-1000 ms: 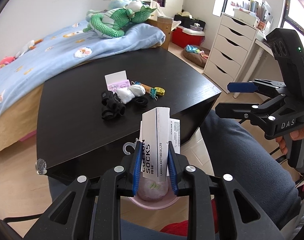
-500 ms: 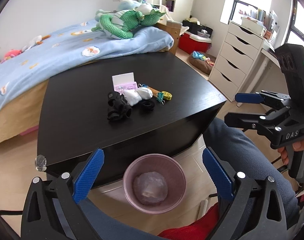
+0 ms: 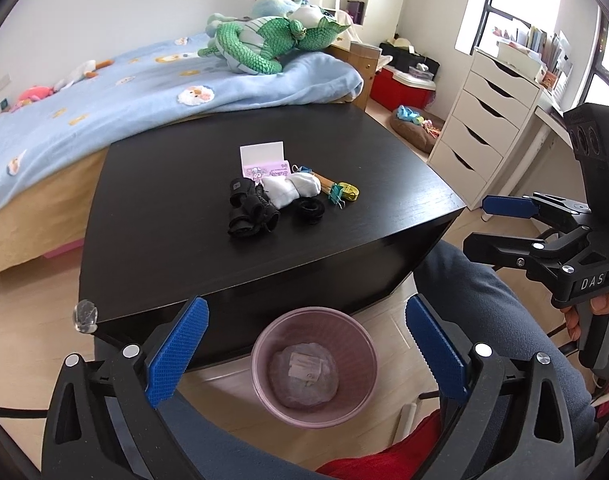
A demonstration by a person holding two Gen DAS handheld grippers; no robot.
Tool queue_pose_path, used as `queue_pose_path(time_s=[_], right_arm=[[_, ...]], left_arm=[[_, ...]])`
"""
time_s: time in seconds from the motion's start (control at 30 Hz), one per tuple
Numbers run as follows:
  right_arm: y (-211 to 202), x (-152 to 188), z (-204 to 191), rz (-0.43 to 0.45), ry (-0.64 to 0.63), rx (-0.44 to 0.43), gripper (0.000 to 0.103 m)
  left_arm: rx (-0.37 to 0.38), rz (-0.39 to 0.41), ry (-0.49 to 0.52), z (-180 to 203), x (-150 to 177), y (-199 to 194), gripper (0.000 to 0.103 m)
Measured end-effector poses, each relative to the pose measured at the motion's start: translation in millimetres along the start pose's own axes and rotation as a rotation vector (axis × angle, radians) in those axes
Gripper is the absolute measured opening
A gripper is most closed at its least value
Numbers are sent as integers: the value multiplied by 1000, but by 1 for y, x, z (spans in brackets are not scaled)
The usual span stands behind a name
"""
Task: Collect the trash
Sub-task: 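Reach the left gripper to the black gloves and grasp them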
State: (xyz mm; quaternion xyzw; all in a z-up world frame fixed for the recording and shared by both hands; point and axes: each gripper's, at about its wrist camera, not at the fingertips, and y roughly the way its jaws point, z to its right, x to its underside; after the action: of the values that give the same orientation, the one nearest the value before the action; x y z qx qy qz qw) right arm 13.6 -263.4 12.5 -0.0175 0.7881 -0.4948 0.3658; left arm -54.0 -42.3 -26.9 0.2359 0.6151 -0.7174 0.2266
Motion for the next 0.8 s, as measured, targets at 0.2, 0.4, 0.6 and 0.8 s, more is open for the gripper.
queue_pose_path(time_s=[0.2,0.4,0.6,0.8], right_arm=[[1,-4,-1,3,-1,0,99],[4,-16,1,9,-10,7,99],[11,-28,6,5,-19,16,99],[14,-35,11,6,-14,22,99]], left_arm=[[-5,-2,-14,-5,-2,2,95],[-12,-5,-35,-13,-8,7,95],[-20,-4,-33,-21,-24,14,95],[-19,-7,-59,-33,-44,25,95]])
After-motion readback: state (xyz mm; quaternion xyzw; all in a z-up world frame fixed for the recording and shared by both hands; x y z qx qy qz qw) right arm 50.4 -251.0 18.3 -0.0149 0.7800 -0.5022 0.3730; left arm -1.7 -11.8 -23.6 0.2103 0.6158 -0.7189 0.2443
